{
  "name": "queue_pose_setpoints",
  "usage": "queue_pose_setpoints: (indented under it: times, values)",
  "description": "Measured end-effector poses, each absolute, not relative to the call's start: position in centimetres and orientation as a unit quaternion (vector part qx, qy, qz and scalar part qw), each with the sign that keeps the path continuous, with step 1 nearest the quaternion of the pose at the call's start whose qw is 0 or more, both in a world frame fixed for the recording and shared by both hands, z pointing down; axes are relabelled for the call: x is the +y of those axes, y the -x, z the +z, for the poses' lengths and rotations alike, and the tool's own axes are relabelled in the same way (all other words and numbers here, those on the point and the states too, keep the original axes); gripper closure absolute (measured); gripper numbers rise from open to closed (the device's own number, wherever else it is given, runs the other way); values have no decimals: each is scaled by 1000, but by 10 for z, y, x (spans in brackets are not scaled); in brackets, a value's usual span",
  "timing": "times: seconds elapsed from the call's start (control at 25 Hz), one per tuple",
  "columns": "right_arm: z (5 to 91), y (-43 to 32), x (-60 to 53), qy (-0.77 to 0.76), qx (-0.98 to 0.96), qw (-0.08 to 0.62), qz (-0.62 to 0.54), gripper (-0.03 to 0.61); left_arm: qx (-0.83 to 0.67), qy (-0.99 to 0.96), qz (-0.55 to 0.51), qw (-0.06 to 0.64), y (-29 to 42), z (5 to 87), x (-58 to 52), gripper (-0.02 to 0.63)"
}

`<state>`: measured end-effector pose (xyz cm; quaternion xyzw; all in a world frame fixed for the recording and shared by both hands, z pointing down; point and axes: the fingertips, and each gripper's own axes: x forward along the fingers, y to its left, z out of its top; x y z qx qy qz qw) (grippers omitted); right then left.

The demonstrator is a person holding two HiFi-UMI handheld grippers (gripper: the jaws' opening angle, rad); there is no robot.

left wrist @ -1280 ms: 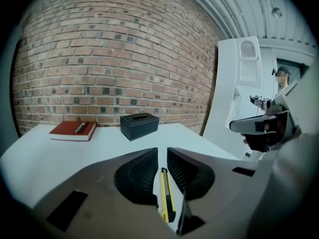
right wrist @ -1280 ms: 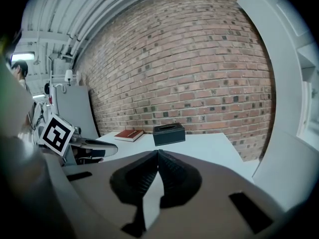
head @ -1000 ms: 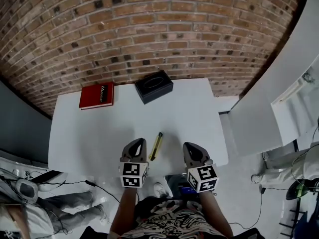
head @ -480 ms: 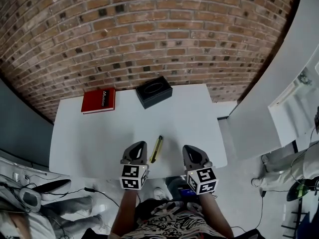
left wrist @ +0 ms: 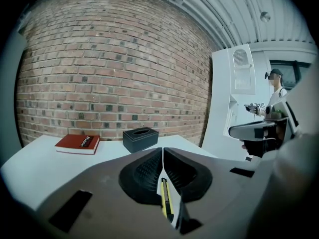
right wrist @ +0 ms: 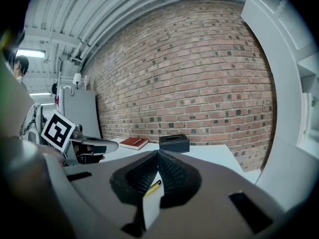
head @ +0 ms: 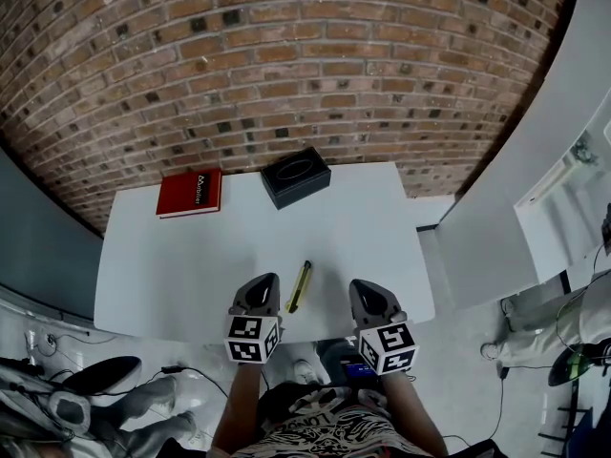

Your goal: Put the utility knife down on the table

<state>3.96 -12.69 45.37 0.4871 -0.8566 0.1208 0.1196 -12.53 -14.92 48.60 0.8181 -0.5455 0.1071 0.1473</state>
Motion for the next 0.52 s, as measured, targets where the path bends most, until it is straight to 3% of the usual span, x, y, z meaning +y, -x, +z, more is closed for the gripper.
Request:
queue_pose_setpoints:
  times: [0.52]
  values:
    - [453,-48,-129,-498,-851,116,120,578,-541,-821,109,145,122,486,-152,594]
